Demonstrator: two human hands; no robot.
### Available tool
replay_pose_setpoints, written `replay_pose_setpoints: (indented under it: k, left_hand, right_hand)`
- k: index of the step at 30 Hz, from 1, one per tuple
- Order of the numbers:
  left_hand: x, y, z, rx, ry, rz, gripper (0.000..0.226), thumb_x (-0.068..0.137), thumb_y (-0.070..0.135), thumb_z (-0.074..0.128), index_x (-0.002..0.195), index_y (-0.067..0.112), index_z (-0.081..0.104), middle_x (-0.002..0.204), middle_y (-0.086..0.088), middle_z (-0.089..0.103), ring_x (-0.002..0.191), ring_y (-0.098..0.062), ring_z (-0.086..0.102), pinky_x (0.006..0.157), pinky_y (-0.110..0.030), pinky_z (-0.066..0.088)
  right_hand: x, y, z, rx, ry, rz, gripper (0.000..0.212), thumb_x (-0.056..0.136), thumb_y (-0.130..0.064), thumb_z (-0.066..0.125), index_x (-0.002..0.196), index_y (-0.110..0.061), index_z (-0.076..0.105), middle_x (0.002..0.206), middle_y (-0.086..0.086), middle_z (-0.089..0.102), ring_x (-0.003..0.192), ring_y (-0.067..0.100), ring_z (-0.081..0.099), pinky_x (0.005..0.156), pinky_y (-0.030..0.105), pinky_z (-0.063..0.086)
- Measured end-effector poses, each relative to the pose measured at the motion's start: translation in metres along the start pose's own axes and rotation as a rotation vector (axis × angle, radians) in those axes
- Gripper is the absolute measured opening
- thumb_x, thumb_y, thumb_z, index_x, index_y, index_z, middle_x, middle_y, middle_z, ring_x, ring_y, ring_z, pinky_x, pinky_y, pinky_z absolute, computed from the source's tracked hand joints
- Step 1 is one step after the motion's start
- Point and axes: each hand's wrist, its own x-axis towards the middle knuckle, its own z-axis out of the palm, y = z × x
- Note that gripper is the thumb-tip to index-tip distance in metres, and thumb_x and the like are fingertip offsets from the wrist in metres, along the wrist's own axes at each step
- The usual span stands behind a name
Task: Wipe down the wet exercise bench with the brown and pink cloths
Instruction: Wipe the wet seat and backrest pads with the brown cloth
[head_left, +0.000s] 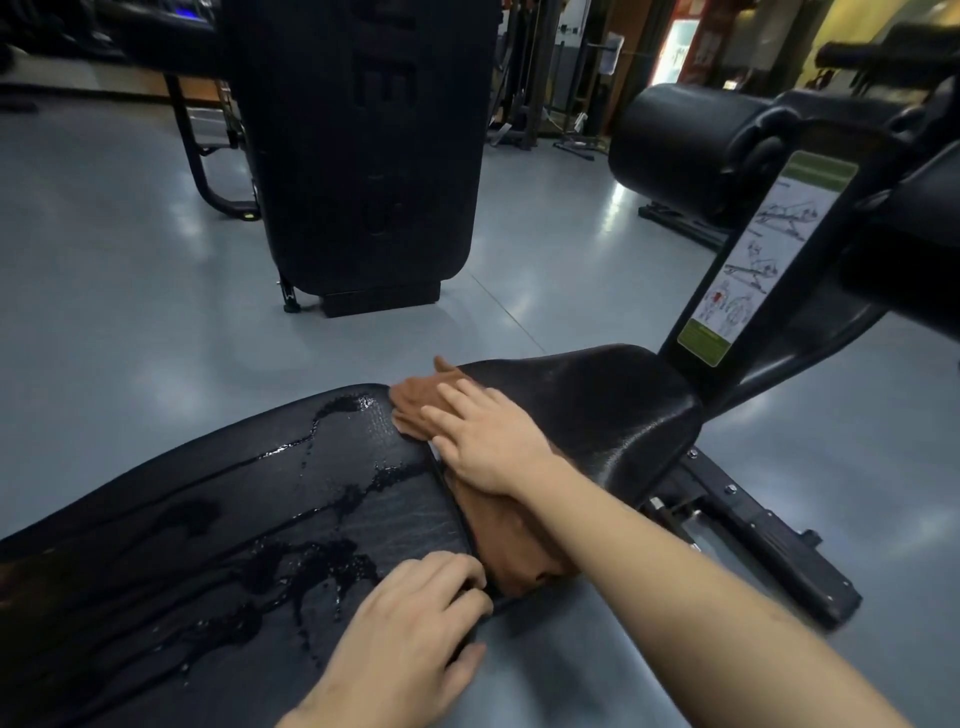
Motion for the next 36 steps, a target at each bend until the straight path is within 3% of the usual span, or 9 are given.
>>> replay_pose_setpoints:
  k: [6, 21, 28, 36]
  left_hand:
    - [0.0, -0.001, -0.001, -0.008, -0.001, -0.005, 0.03, 0.066, 0.046, 0.073, 0.091, 0.031, 0.065, 0.105, 0.013, 0.059, 0.097, -0.009, 0.058, 0.08, -0.021, 0.037]
    - [-0.006, -0.007, -0.001, -0.066, -0.051, -0.059, 0.031, 0.074, 0.053, 0.072, 0.099, 0.037, 0.063, 0.114, 0.017, 0.055, 0.106, -0.006, 0.056, 0.086, -0.018, 0.039]
    - [-0.003, -0.008, -0.005, -0.081, -0.049, -0.126, 0.049, 0.071, 0.062, 0.069, 0.11, 0.035, 0.062, 0.117, 0.015, 0.053, 0.108, -0.008, 0.054, 0.089, -0.02, 0.037]
    - [-0.004, -0.008, -0.004, -0.076, -0.033, -0.134, 0.046, 0.074, 0.059, 0.069, 0.11, 0.033, 0.063, 0.118, 0.014, 0.052, 0.108, -0.011, 0.054, 0.089, -0.022, 0.036]
  right_hand:
    - [0.006, 0.005, 0.001, 0.028, -0.004, 0.019, 0.056, 0.105, -0.049, 0.026, 0.158, -0.032, 0.027, 0.169, -0.002, 0.014, 0.155, 0.019, 0.005, 0.124, 0.042, 0.01]
    - [-0.052, 0.155, -0.002, 0.046, 0.068, 0.371, 0.054, 0.105, -0.05, 0.029, 0.157, -0.036, 0.03, 0.167, -0.004, 0.022, 0.154, 0.018, 0.014, 0.122, 0.039, 0.015]
    - [-0.049, 0.147, 0.001, 0.018, 0.071, 0.417, 0.055, 0.104, -0.049, 0.028, 0.157, -0.034, 0.03, 0.168, -0.002, 0.021, 0.155, 0.02, 0.012, 0.122, 0.041, 0.016]
    - [-0.037, 0.107, -0.002, 0.017, 0.02, 0.309, 0.058, 0.104, -0.053, 0.023, 0.159, -0.034, 0.025, 0.169, -0.002, 0.015, 0.156, 0.019, 0.006, 0.123, 0.042, 0.014]
